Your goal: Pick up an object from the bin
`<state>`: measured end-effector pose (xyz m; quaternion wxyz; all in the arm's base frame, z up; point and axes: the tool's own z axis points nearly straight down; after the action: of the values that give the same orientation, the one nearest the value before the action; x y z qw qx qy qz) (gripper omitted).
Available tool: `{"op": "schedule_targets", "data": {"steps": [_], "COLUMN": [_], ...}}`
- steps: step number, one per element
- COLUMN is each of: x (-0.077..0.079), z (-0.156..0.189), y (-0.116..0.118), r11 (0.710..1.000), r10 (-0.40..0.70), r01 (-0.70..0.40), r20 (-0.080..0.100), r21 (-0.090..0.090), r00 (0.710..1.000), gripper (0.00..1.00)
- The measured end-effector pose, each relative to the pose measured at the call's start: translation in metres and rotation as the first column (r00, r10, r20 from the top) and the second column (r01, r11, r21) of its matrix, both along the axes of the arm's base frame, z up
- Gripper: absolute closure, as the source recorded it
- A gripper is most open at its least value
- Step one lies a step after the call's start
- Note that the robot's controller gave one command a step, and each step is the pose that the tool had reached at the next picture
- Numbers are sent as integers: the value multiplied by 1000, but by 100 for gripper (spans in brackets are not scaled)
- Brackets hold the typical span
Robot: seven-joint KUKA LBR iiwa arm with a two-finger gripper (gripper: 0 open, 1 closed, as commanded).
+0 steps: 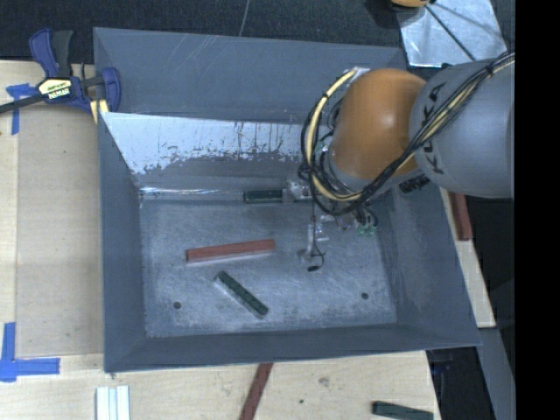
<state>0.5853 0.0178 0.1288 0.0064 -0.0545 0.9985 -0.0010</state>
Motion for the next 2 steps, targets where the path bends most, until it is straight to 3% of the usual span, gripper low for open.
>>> {"op": "schedule_targets", "data": {"steps": [1, 2], "x": [-25, -25], "z": [-58, -58], "y": [77, 77], "r11": [1000, 1000], "r10": [14, 14], "r01": [-14, -14], "r20": [-7, -7], "r21": [2, 2], "r00": [1000, 1000], "gripper": [100, 100]}}
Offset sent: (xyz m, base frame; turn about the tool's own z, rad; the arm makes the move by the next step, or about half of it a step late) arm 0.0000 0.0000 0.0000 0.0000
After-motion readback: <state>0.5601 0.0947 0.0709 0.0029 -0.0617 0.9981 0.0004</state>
